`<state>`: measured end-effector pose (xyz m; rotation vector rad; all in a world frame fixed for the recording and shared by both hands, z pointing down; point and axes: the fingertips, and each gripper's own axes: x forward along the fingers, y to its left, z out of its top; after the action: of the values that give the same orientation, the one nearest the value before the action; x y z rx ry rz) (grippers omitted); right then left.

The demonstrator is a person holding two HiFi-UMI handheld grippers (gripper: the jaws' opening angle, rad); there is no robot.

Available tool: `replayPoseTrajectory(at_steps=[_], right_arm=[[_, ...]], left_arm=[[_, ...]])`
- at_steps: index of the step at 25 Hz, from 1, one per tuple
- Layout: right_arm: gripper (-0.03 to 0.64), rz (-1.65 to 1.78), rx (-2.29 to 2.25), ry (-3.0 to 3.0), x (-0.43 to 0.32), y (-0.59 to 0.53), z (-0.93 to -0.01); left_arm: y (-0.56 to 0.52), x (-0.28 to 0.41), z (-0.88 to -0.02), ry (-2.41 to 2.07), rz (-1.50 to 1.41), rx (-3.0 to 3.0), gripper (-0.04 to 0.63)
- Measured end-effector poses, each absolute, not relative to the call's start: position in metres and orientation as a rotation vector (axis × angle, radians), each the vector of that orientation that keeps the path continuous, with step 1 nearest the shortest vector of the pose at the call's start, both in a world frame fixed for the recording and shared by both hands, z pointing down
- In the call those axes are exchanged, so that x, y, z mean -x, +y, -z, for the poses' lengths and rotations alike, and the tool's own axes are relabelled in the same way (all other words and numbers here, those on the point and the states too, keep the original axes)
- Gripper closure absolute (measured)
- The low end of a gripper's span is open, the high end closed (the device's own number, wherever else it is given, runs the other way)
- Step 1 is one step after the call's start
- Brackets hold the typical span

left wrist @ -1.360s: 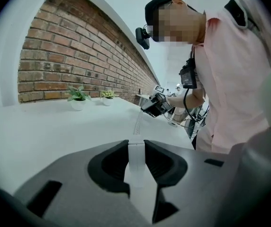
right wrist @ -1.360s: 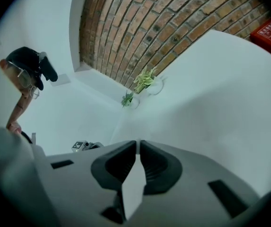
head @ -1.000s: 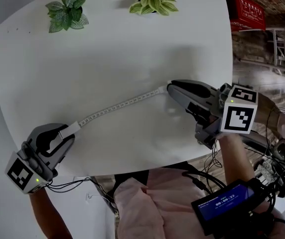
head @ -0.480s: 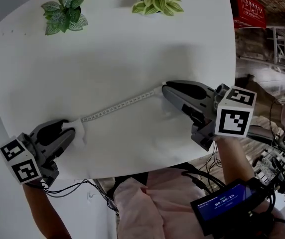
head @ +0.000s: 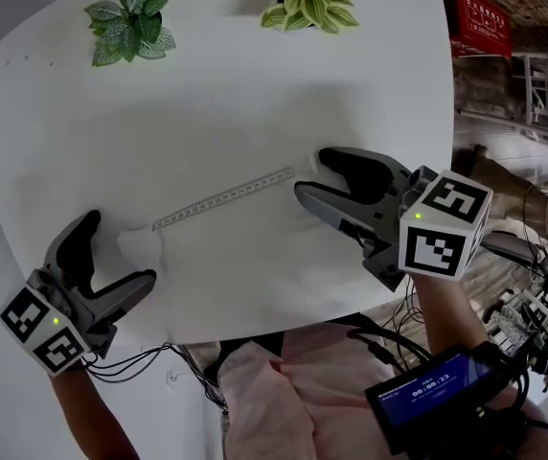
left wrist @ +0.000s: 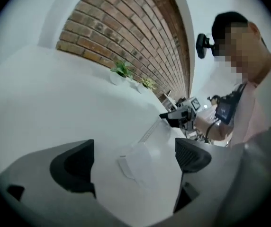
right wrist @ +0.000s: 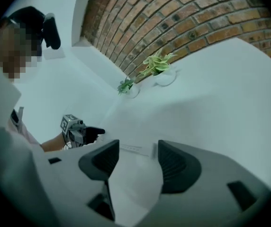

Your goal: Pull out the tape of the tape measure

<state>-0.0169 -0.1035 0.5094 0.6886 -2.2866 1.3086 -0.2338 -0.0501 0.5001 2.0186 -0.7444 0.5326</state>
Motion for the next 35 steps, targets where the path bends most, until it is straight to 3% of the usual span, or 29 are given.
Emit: replayPoseTrajectory(at_steps=[8,18,29,32,35], right_arm=[[0.250,-1.168,-0.772,-2.312,0.011,-0.114,-0.506],[0.249,-1.169,-0.784,-2.344,0.008,-0.113,-0.489],[0.268,-1.038,-0.802,-2.502,-0.001,-0.113,-0.401],[0.288,-0.970,-0.799,-2.596,0.000,-0.117,-0.368],[0.320,-0.913,-0.781,-2.685,0.001,-0.112,-0.334]], left_arm=[[-0.047,0.229,-0.495,-0.740,-0.564,-2.116,0.002],[-0.051,0.228,-0.463,-0.839,-0.538,-2.230,0.000],[-0.043,0.217,-0.379,-1.059,-0.486,-2.322,0.003],[-0.044,0.213,-0.348,-1.156,-0.429,-2.362,0.050],[-0.037,0.208,-0.316,-1.264,-0.362,-2.394,0.172]])
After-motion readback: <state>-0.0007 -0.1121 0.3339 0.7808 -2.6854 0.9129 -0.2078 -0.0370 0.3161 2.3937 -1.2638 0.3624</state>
